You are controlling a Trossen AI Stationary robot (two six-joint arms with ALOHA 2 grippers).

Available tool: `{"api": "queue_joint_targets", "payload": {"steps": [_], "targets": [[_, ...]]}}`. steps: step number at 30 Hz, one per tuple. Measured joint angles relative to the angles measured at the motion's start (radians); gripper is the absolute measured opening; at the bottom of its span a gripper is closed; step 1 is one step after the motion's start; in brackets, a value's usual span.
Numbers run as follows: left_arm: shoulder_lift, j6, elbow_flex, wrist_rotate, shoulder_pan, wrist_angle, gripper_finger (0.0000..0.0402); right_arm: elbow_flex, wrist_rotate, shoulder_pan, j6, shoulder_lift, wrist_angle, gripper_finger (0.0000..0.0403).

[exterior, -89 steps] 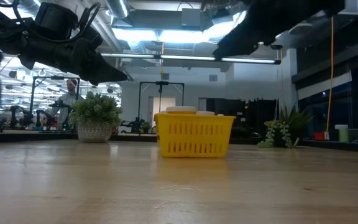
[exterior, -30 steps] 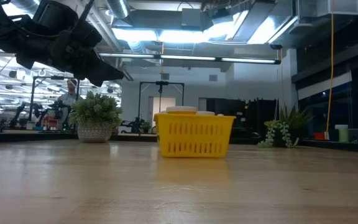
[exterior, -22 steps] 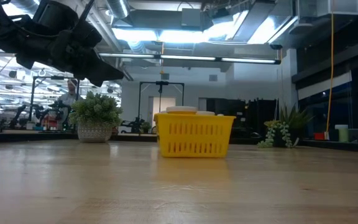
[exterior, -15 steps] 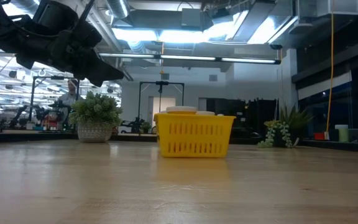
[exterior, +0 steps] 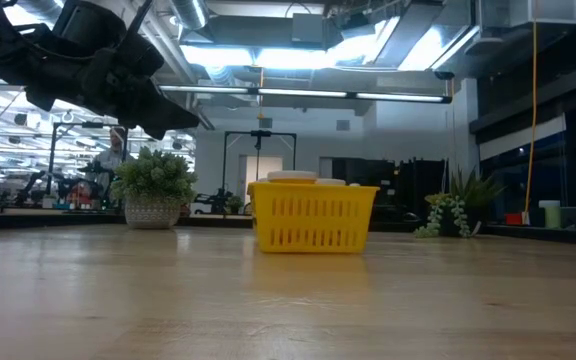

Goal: Pick and place pill bottles into a basket
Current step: Put the orange pill bottle into the yellow bin

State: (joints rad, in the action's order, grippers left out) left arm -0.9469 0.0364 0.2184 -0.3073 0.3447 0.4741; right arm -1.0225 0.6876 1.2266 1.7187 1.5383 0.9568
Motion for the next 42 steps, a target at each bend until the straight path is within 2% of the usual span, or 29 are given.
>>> {"api": "queue_joint_targets", "payload": {"steps": [6,15,22,27,42], "targets": [[0.0,0.0,0.0,0.0,0.0,-0.008,0.0005,0.0,0.001,-0.001,0.004,0.04,0.016,0.0286],[0.0,0.0,0.0,0.0,0.0,-0.009,0.0008,0.0,0.003,-0.033,0.005,0.198,0.015,0.0281],[0.0,-0.017,0.0,0.0,0.0,-0.009,0.0004,0.0,0.042,-0.056,0.043,0.269,-0.027,0.028],[0.0,-0.016,0.0,0.0,0.0,-0.009,0.0007,0.0,0.106,-0.072,0.043,0.29,-0.047,0.028],[0.0,-0.016,0.0,0.0,0.0,-0.011,0.0008,0.0,0.112,-0.149,-0.027,0.291,-0.117,0.0281]]}}
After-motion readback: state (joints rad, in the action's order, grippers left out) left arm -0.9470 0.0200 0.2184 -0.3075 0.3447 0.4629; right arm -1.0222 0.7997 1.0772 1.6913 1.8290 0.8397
